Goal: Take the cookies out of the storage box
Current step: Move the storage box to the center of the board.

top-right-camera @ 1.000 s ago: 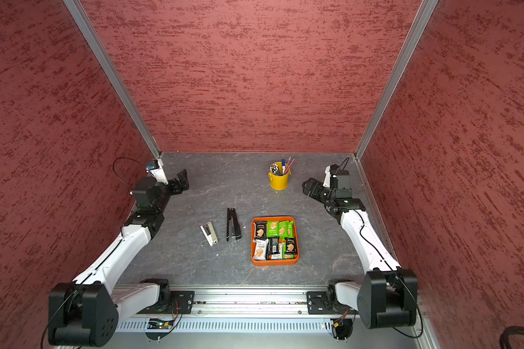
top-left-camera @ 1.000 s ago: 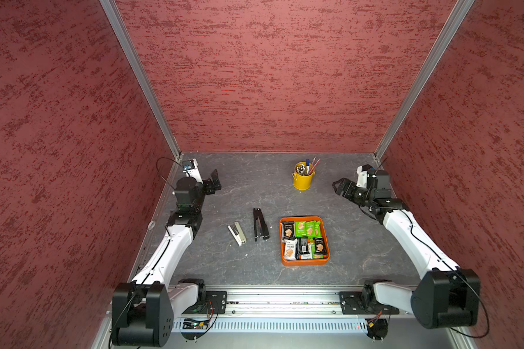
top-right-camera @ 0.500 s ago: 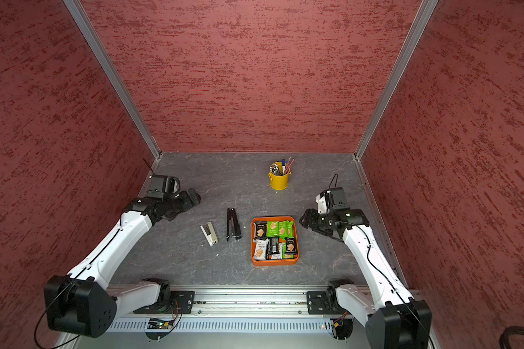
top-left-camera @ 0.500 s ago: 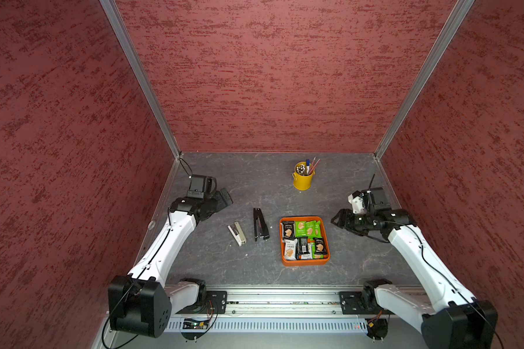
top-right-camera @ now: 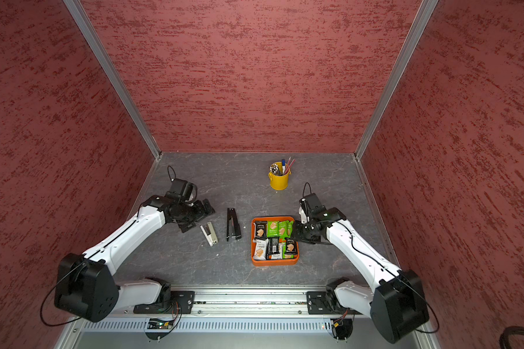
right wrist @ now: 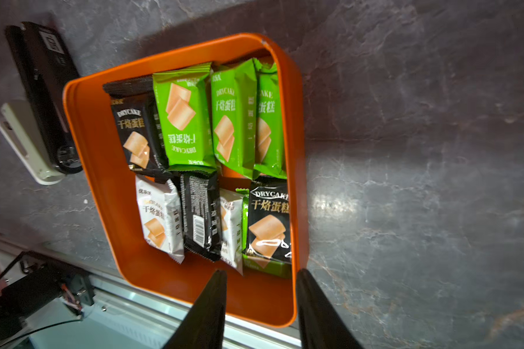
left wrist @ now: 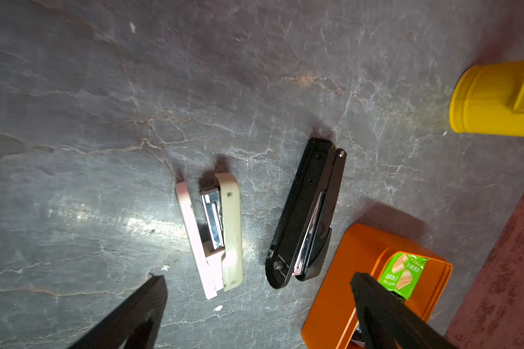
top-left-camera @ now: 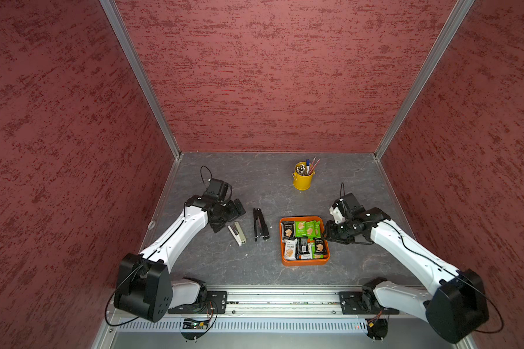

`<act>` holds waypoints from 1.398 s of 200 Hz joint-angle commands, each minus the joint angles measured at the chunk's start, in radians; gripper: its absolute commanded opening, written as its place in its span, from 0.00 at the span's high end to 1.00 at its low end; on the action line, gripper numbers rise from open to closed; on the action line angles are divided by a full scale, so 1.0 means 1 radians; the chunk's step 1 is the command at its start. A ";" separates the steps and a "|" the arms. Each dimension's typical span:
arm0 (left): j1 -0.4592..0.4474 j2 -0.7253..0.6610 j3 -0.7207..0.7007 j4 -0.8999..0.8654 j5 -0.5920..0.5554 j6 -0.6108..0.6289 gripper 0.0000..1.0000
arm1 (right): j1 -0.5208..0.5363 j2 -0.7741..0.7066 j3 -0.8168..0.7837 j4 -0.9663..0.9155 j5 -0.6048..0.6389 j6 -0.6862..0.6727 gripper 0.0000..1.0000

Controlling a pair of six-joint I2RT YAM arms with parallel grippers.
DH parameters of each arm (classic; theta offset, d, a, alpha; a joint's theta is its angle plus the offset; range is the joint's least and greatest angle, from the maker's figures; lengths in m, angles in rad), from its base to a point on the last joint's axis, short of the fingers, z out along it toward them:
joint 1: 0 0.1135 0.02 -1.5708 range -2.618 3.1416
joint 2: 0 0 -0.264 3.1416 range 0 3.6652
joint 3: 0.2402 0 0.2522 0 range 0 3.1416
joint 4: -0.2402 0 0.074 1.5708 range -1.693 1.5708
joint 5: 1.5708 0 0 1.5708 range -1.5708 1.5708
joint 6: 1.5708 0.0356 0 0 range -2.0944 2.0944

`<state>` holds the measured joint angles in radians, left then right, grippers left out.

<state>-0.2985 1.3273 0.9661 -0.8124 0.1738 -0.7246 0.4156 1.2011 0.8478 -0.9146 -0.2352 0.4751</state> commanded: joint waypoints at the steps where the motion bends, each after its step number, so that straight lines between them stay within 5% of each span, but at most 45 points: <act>1: -0.043 0.014 0.030 0.011 -0.007 0.011 0.00 | 0.014 0.031 0.008 0.034 0.103 0.002 0.58; 160: -0.087 -0.009 -0.019 0.059 -0.005 -0.054 0.00 | 0.034 0.276 0.120 0.150 0.169 -0.050 0.97; 226: -0.087 -0.045 -0.045 0.061 -0.022 -0.075 0.01 | 0.041 0.431 0.294 0.124 0.170 -0.122 0.97; 279: -0.088 -0.042 -0.044 0.068 -0.009 -0.069 0.00 | 0.052 0.381 0.362 0.035 0.203 -0.130 0.76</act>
<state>-0.3820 1.2919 0.9283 -0.7597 0.1730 -0.7971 0.4561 1.6398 1.1725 -0.8288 -0.0666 0.3542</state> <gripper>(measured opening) 0.996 0.220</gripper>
